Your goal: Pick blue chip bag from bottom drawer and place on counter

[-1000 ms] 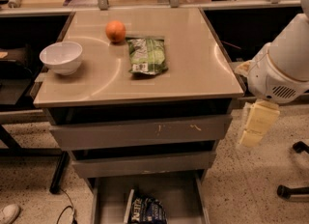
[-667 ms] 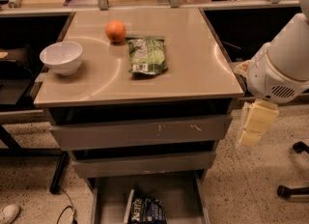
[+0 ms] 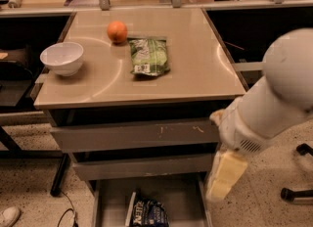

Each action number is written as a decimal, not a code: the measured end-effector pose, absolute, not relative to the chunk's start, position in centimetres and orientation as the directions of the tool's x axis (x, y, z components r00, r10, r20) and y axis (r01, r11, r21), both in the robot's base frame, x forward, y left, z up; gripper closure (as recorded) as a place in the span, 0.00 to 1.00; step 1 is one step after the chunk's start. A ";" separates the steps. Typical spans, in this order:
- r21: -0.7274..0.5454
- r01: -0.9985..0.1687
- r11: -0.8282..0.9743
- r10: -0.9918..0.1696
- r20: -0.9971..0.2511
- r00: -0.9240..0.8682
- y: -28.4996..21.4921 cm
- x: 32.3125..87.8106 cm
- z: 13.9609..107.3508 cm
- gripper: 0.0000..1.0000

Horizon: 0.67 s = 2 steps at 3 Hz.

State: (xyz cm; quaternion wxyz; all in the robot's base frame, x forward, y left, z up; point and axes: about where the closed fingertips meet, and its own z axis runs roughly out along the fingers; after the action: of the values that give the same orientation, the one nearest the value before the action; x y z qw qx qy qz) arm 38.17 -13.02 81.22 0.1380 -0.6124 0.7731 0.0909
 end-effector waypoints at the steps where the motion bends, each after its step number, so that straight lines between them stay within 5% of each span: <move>1: 0.085 -0.971 0.224 -0.919 -0.315 -0.239 -10.3 34.4 73.9 0.00; 2: 0.085 -0.971 0.224 -0.919 -0.315 -0.239 -10.3 34.4 73.9 0.00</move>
Offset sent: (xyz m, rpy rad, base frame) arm -0.0272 0.0256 -0.0580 0.0240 0.0889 0.0066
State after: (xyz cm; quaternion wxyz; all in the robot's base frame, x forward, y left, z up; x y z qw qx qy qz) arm 34.37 -10.30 73.86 0.0990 -0.6089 0.7759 0.1322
